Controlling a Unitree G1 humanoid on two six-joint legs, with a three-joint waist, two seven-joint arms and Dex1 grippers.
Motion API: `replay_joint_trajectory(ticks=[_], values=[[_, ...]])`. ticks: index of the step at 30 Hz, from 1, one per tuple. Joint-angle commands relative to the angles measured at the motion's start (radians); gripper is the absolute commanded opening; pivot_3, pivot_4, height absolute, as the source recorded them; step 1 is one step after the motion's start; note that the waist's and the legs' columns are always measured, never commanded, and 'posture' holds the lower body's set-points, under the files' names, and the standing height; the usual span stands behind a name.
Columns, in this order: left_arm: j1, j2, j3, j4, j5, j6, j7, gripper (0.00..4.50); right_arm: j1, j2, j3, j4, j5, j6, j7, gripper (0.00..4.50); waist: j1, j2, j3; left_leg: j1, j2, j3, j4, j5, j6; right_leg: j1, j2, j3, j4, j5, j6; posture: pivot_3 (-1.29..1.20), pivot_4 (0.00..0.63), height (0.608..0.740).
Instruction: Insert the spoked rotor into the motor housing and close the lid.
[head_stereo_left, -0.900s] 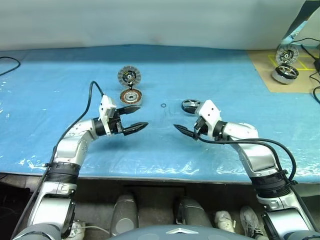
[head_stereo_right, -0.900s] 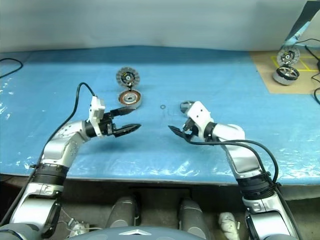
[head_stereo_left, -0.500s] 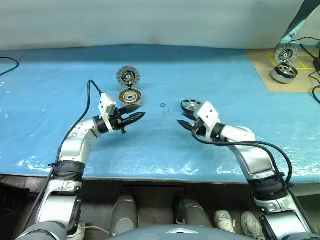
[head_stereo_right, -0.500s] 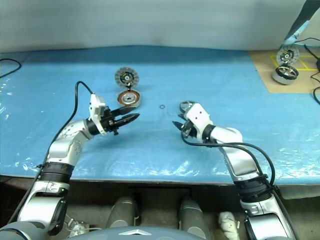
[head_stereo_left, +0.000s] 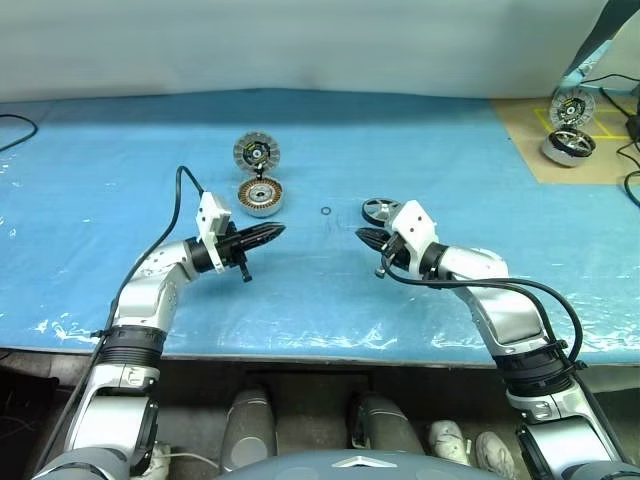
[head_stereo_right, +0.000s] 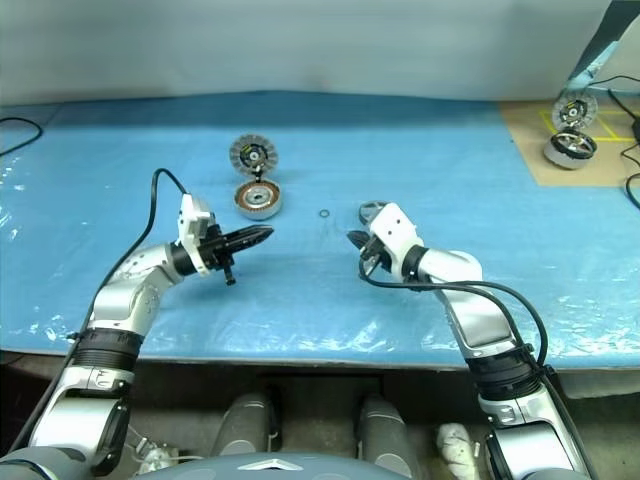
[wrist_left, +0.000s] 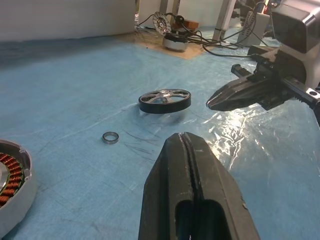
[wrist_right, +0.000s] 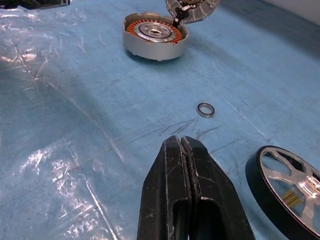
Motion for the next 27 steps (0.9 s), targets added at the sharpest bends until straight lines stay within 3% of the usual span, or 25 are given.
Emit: replay_joint_trajectory(ticks=[1,27], values=[[-0.001,0.004,0.004,-0.045,-0.005,-0.004,0.001,0.01,-0.019,-0.01,-0.008,-0.027,0.007,-0.006,0.006,0.0,0.0,0.0,0.0,0.0,0.0,0.0,0.0,0.0,0.0,0.0,0.0,0.0,0.0,0.0,0.0,0.0,0.15,0.74],[-0.038,0.01,0.014,-0.016,0.008,-0.023,0.013,0.01,-0.027,-0.012,0.0,-0.007,-0.016,-0.027,0.0,0.0,0.0,0.0,0.0,0.0,0.0,0.0,0.0,0.0,0.0,0.0,0.0,0.0,0.0,0.0,0.0,0.0,0.15,0.74]])
